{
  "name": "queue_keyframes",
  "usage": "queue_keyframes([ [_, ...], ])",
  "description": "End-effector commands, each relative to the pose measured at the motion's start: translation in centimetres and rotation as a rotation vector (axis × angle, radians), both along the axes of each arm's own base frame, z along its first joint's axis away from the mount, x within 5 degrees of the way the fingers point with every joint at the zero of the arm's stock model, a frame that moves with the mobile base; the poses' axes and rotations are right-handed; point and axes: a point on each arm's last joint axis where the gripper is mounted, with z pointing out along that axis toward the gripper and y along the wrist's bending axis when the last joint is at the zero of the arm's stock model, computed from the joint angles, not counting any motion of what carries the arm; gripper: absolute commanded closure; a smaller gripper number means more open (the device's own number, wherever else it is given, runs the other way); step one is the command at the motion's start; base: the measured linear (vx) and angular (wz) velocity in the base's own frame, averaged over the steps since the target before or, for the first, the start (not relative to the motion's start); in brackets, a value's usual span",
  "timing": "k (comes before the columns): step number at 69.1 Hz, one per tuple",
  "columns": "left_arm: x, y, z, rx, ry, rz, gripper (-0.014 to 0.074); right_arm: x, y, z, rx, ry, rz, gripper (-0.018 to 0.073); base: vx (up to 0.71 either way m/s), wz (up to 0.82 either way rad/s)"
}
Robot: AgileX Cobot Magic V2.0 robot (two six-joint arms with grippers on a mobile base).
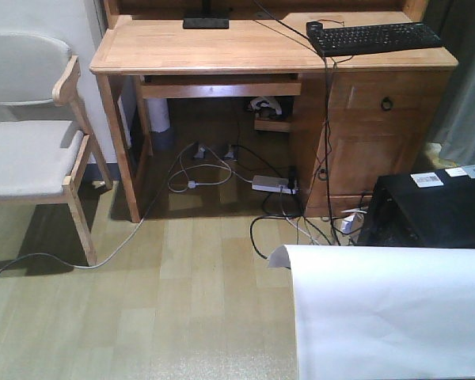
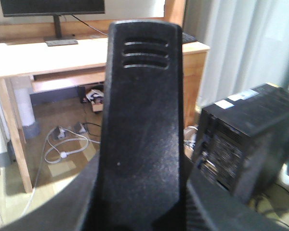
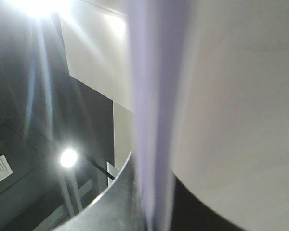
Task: Grab stapler and paper to desk for stapling
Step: 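Drive the base forward up to the wooden desk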
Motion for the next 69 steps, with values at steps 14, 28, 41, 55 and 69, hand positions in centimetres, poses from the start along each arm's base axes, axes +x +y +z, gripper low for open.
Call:
queue_keyframes([
  [14,0.03,-0.14,1.87,-0.057,-0.118,-0.016,0.0603,-0.5,0.02,1.26,0.016,-0.074,0.018,0.0564,0.22,0.01],
  [28,0.03,-0.14,1.87,-0.057,-0.118,-0.016,0.0603,-0.5,0.02,1.26,0.016,-0.074,0.018,0.0564,0.25,0.0],
  [41,0.03,-0.14,1.87,-0.057,-0.118,-0.016,0.0603,-0.5,0.02,1.26,0.016,-0.074,0.018,0.0564,0.24,0.03],
  [55,0.03,-0.14,1.87,-0.057,-0.118,-0.016,0.0603,-0.5,0.02,1.26,0.016,-0.074,0.018,0.0564,0.22,0.05],
  [69,0.03,-0.14,1.87,-0.057,-0.118,-0.016,0.0603,-0.5,0.02,1.26,0.016,-0.074,0.018,0.0564,0.2,0.07],
])
